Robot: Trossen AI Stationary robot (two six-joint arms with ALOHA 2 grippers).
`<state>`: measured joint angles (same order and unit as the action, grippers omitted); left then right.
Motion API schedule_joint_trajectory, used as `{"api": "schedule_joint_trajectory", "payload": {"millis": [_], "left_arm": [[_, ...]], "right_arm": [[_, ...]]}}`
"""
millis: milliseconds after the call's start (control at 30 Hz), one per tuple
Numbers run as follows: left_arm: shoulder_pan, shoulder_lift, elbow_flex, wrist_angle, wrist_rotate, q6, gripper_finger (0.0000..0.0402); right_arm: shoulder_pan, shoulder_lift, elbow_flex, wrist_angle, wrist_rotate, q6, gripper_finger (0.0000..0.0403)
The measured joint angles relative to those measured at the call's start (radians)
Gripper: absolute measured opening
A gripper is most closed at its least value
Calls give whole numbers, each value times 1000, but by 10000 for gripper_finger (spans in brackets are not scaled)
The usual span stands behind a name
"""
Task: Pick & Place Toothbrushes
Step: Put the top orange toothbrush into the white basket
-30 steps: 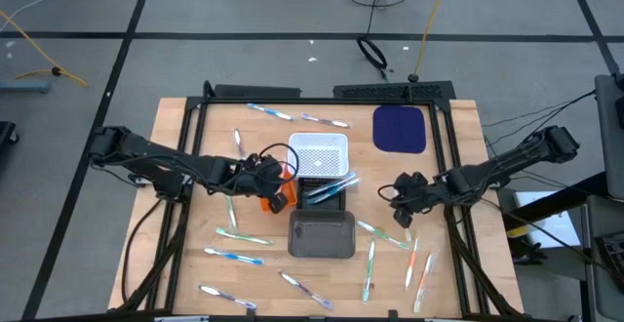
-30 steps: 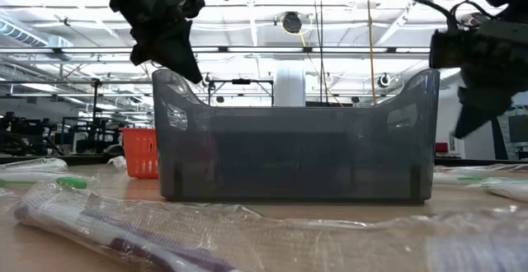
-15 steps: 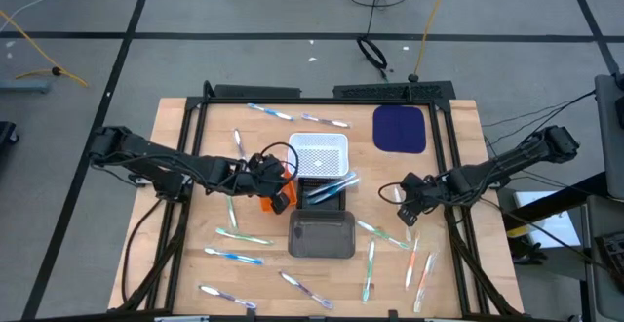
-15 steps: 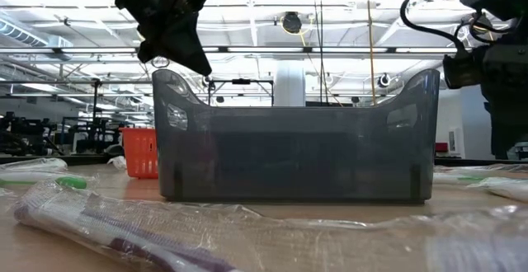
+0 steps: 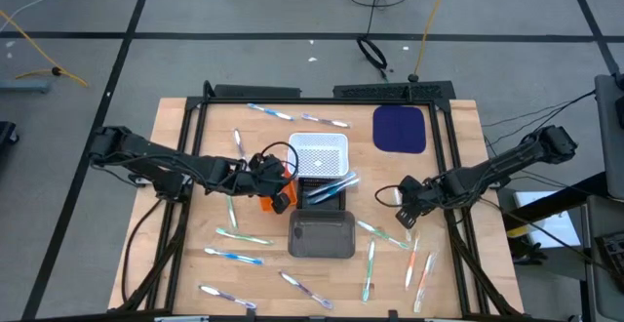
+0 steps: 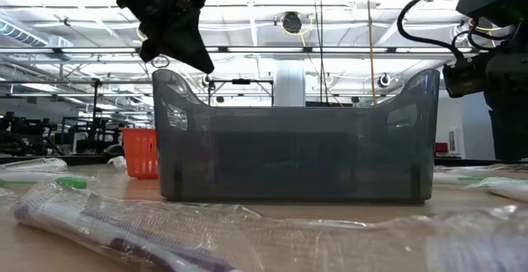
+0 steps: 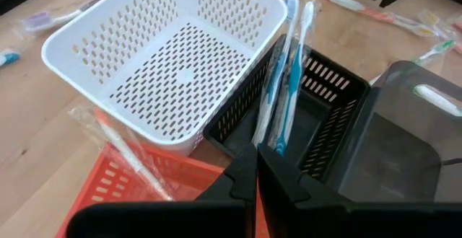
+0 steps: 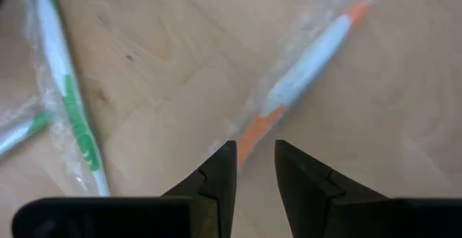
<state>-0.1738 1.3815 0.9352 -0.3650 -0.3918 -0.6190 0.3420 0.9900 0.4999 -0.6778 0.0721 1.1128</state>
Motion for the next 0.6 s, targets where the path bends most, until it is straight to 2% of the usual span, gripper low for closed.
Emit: {"api": "schedule_joint_trajectory", "payload": {"millis": [300,600], "left_arm": [[0,0,0,20,7,16,10],[0,0,0,22,8,23,10]], "right_arm": [[0,31,0,31,-51,-10,91],[0,73,0,44,-44,-17,156]]}}
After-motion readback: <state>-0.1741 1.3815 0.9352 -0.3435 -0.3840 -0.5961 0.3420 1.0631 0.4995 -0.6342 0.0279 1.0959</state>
